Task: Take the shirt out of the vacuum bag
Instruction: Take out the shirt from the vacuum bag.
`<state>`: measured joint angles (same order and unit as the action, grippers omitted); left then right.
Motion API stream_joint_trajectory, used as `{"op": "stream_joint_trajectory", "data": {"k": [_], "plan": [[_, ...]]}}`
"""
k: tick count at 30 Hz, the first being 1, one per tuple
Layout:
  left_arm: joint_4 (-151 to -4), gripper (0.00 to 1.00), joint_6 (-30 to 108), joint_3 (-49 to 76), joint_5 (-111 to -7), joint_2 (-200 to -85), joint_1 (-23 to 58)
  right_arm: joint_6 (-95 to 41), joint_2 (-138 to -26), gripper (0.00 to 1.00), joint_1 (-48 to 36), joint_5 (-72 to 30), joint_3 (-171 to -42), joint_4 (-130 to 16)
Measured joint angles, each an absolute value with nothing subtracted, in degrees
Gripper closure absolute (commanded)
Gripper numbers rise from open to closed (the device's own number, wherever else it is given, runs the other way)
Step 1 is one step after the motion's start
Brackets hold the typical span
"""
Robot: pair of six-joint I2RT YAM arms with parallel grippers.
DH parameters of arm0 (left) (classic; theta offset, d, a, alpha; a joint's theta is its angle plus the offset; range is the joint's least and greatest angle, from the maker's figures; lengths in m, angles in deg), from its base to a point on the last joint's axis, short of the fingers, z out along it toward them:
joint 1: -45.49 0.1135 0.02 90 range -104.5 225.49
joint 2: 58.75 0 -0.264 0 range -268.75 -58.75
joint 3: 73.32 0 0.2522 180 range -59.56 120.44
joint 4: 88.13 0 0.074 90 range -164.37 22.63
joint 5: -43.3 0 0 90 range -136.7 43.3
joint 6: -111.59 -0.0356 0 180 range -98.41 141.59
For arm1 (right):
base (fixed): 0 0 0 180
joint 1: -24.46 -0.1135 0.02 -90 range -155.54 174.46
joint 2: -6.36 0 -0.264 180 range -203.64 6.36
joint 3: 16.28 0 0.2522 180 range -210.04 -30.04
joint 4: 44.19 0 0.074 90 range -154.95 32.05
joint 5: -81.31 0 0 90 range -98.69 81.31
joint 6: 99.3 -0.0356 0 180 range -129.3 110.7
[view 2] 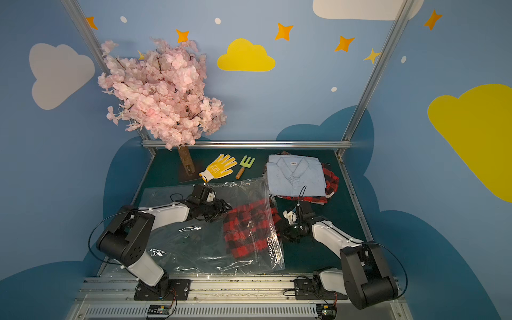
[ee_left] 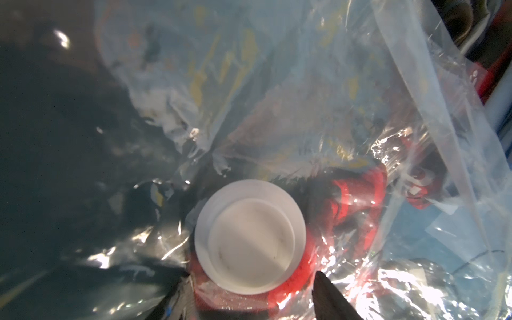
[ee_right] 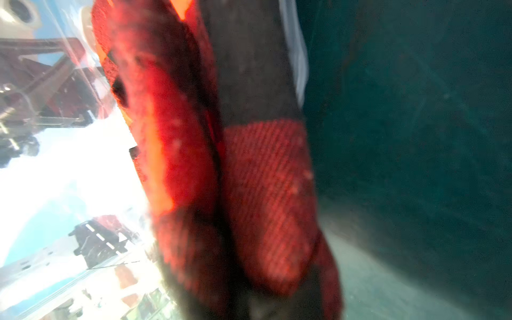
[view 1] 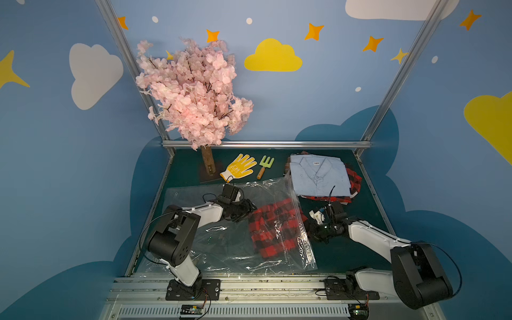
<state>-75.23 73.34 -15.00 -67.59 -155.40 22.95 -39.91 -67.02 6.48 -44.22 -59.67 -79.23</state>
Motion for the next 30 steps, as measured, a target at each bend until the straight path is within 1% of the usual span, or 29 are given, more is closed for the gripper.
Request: {"op": "stream_joint_trajectory", "data": {"k": [8, 9, 10, 12, 13, 17, 25, 30], "plan": [[-78.60, 0.31, 73.47, -16.36, -69.36, -155.79, 23.04, -38.14, -62.91, 0.92, 7.82, -43.72, -61.92, -84.50], [-78.97, 0.30, 73.47, -16.45, -69.66, -155.90, 23.06, -37.75, -62.72, 0.90, 7.93, -43.56, -62.31, -85.29], [-79.38, 0.30, 73.49, -16.58, -69.95, -156.03, 23.06, -37.53, -62.63, 0.85, 8.01, -43.41, -62.64, -85.90], [-80.02, 0.31, 73.49, -16.67, -70.52, -156.31, 23.10, -37.01, -62.43, 0.64, 8.34, -42.91, -63.23, -87.28], [-80.13, 0.31, 73.47, -16.71, -70.69, -156.38, 23.21, -36.96, -62.35, 0.60, 8.58, -42.19, -63.45, -88.24], [-80.67, 0.31, 73.49, -16.84, -71.59, -156.68, 23.61, -35.93, -61.80, 0.51, 9.83, -39.63, -63.58, -91.67], [-81.57, 0.32, 73.49, -16.95, -72.42, -157.08, 23.85, -36.57, -56.73, 0.48, 10.18, -38.93, -63.49, -95.93], [-81.74, 0.32, 73.49, -16.99, -72.46, -157.12, 23.87, -39.54, -48.93, 0.44, 10.44, -40.02, -63.25, -97.83]]}}
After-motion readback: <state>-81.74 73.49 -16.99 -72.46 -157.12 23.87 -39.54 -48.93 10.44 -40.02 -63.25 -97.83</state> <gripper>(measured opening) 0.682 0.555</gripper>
